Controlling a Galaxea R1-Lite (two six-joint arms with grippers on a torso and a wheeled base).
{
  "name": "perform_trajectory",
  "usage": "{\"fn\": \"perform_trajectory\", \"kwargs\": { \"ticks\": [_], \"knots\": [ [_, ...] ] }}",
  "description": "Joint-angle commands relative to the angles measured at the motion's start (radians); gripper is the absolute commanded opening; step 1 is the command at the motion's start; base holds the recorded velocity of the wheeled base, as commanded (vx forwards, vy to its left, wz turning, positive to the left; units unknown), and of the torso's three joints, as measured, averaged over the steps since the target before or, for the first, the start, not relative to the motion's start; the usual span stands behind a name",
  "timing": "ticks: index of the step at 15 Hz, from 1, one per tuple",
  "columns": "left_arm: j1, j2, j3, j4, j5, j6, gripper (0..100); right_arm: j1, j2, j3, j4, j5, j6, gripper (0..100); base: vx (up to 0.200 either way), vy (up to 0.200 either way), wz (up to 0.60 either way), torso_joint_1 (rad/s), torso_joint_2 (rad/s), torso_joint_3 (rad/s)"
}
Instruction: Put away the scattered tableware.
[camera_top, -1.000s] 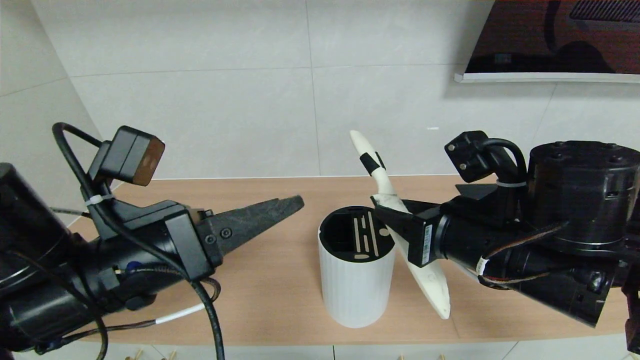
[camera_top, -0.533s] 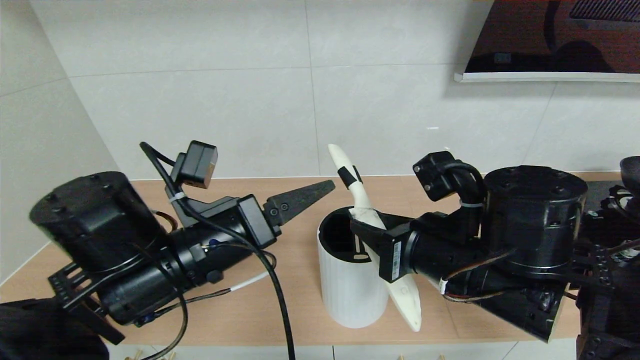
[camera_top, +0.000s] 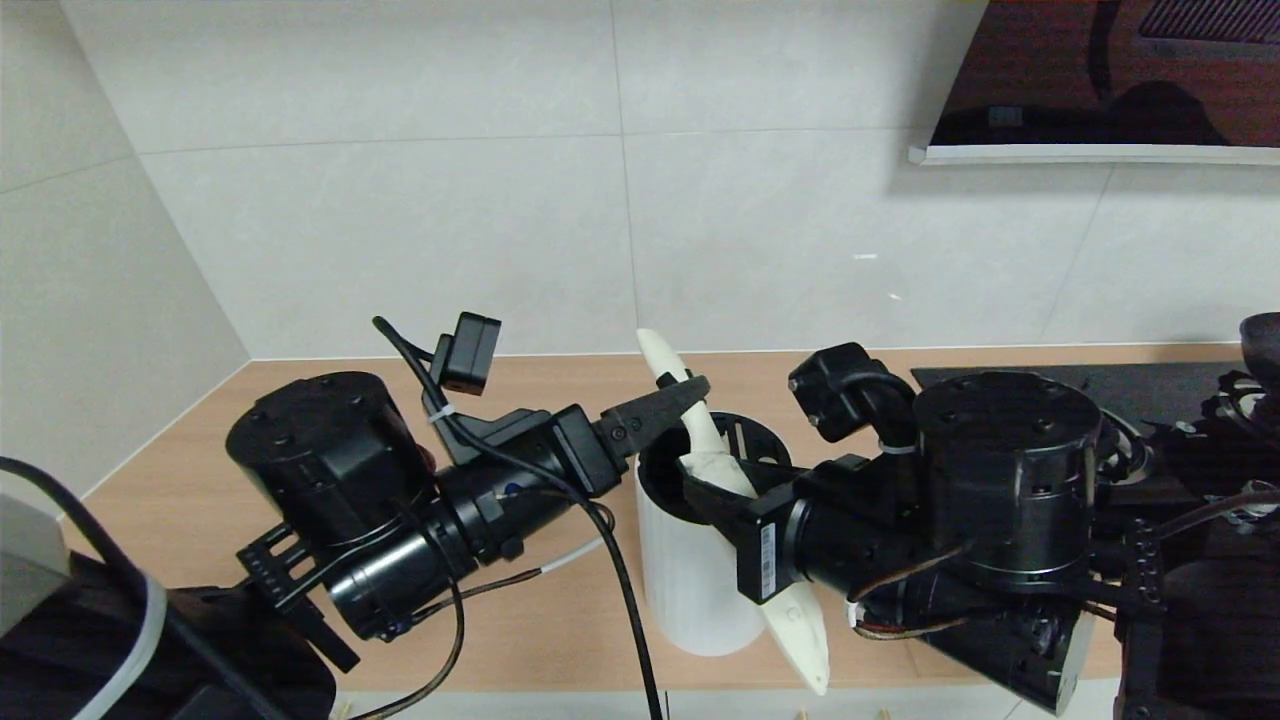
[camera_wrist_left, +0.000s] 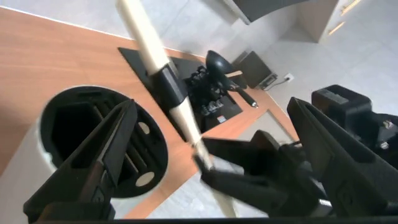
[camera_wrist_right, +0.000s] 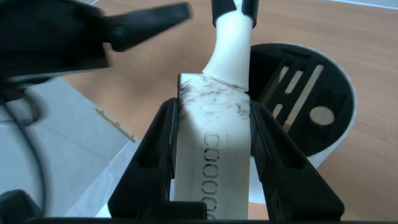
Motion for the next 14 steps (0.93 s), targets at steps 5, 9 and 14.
{"fn": "perform_trajectory", "kwargs": {
  "ticks": [5,9,14],
  "knots": [
    [-0.012,0.051,-0.009,-0.019,0.019,0.001,100,0.021,-0.007,0.031,0.0,0.006,-0.002,0,0.0,0.0,0.0,0.0,0.0,0.0],
    [-0.024,0.066,-0.007,-0.036,0.019,0.001,100,0.029,-0.01,0.035,0.0,0.007,-0.002,0,0.0,0.0,0.0,0.0,0.0,0.0],
    [-0.032,0.075,-0.006,-0.043,0.018,0.0,100,0.049,-0.03,0.051,0.0,0.009,-0.003,0,0.0,0.0,0.0,0.0,0.0,0.0]
  ]
}}
